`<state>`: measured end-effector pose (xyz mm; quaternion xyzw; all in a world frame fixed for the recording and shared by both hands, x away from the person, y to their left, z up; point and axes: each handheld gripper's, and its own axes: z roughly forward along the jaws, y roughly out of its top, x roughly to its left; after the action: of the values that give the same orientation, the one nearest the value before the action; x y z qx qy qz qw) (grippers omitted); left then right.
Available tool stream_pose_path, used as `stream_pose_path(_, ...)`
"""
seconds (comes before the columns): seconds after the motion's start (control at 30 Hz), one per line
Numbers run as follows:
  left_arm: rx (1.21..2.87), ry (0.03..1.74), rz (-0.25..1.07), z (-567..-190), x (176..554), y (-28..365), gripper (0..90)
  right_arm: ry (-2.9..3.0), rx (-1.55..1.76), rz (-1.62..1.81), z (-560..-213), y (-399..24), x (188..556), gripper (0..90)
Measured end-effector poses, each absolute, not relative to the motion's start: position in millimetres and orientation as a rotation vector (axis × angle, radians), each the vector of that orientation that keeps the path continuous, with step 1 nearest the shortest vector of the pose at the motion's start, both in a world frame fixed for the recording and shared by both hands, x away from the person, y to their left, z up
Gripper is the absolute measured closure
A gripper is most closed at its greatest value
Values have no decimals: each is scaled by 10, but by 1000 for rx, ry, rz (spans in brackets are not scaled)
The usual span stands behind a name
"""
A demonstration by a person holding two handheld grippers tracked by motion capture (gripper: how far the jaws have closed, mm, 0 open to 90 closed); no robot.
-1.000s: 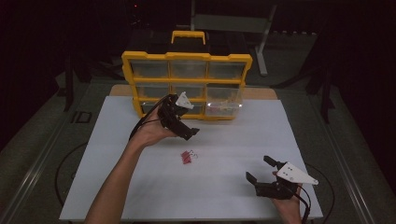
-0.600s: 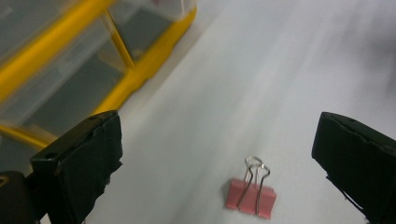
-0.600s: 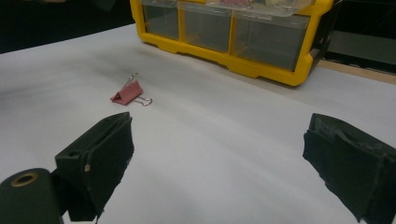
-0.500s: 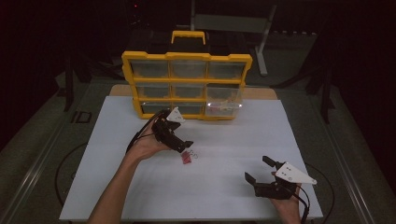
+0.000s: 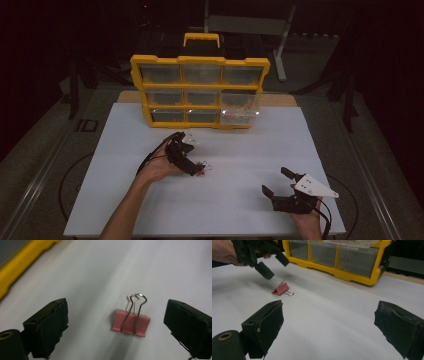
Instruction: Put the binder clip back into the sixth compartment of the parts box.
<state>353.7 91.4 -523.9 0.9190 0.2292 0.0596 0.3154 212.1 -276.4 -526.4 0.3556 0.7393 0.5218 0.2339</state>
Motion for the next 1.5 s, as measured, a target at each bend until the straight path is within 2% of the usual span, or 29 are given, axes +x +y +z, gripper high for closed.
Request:
stream_pose_path(0.17, 2442, 590, 127, -5354, 3491, 874, 128, 2029, 977, 1432, -5263, -2768, 2121, 79)
stream_pose_path(0.43, 2491, 550, 111, -5502, 3435, 793, 293, 2030, 976, 1431, -5265, -2766, 2125, 78)
stream_pose_path(0.67, 2497, 527, 114, -5535, 3422, 764, 473, 2027, 979, 1433, -5267, -2768, 2128, 78)
stream_pose_path(1.13, 2465, 548, 105, -5498, 3407, 767, 501, 2028, 985, 1437, -5275, -2755, 2138, 79)
stream_pose_path(1.5, 2371, 550, 147, -5031, 3504, 841, 501, 2037, 979, 1432, -5288, -2745, 2154, 79)
